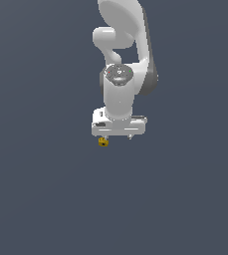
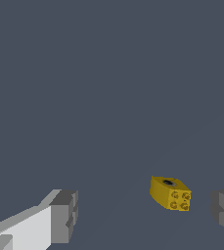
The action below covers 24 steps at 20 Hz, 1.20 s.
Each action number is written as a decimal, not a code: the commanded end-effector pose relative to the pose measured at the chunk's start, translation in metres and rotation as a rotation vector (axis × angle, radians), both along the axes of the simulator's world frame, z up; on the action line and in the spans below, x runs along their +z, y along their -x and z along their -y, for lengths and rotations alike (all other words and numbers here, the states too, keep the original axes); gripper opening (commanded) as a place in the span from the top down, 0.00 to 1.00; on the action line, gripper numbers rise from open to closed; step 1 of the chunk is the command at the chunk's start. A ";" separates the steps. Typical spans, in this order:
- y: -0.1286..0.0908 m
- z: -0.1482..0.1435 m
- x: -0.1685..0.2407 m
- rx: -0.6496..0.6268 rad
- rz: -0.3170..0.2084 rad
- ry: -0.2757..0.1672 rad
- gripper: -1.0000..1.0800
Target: Pick up the object and move it to a goal position.
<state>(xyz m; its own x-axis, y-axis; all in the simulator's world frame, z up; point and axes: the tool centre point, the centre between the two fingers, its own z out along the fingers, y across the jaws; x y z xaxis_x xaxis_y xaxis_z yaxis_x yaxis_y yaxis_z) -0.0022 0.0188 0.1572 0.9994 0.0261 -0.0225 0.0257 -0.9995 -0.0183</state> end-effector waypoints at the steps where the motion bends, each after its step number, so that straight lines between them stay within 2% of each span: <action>1: 0.000 0.000 0.000 0.000 0.000 0.000 0.04; 11: -0.008 -0.008 0.016 0.020 0.027 -0.006 0.04; 24: -0.005 -0.002 0.011 0.086 0.027 -0.003 0.04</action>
<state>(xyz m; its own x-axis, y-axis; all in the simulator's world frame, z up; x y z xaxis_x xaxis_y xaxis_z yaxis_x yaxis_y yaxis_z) 0.0033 0.0223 0.1692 0.9954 0.0959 0.0044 0.0960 -0.9952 -0.0205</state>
